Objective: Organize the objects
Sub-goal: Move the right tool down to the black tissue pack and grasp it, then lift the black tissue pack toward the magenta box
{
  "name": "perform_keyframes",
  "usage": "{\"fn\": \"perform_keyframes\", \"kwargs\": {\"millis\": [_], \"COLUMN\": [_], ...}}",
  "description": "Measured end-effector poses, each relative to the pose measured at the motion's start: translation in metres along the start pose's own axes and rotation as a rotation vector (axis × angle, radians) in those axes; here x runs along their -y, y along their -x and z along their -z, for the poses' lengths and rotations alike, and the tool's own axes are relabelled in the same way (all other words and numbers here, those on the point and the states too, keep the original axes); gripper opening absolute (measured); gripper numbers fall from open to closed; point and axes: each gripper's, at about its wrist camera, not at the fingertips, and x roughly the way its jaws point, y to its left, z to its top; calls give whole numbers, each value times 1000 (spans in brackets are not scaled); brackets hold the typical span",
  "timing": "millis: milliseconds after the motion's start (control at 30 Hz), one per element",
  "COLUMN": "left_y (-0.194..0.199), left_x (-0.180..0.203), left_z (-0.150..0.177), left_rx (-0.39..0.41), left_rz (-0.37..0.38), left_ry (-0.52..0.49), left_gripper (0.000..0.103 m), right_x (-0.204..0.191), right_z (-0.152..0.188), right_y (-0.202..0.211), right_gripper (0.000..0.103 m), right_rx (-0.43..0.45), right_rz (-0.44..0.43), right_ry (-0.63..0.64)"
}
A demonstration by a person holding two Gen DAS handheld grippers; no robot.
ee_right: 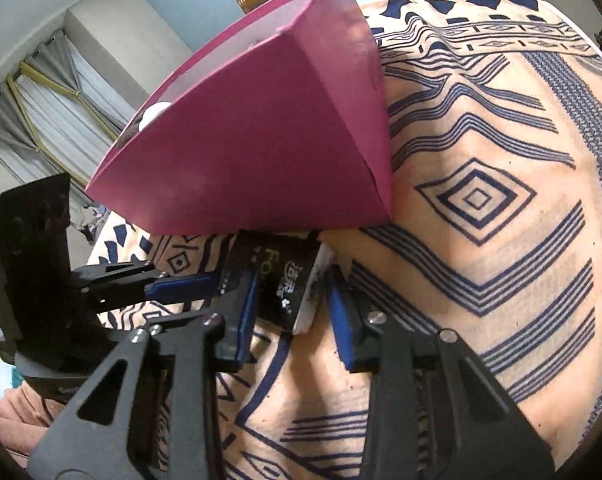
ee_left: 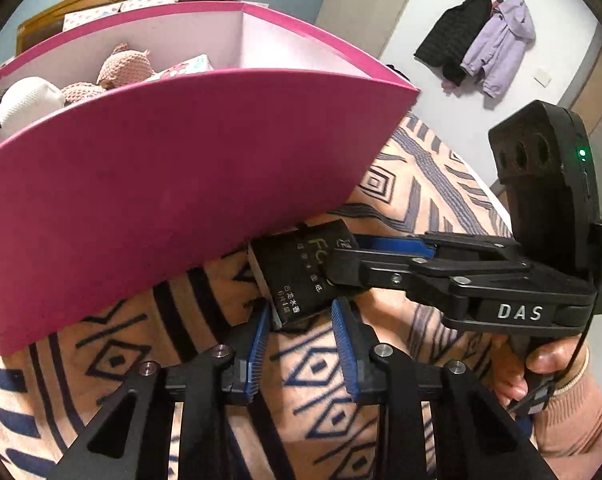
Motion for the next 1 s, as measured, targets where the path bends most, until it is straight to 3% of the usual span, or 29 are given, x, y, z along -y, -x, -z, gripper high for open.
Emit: {"fn": "perform_keyframes", "kwargs": {"millis": [233,367,433,500,533,667,767,1000], "left_y": [12,17,16,14,12,10,9,13], "left_x": [10,12,7,2,-1,-3,-1,7], "left_z": [19,26,26,25,24,24,24,26], "left_rx": [-20,-20,-22,-25,-26,-27,-22,-9], "left_rz": [44,14,29,51,53,69,80,76], "left_ry": [-38,-53,-22,11,29,54,56,45], "left_gripper": [32,34,34,34,34,34,32,32], "right_x": [-10,-14,-15,-15,-16,-17,-19,-29], "right_z": [13,21,22,24,25,26,29,37], "right_y": [8,11,14,16,17,15,11,18], "right_gripper": [37,37,39,52,52,51,39,38], "right_rx": [-22,-29,-11,4,8,4,-5,16], "right_rz": [0,-4,2,-8,-5,-11,-11,22], "right_ry": [18,29,29,23,22,20,14,47]}}
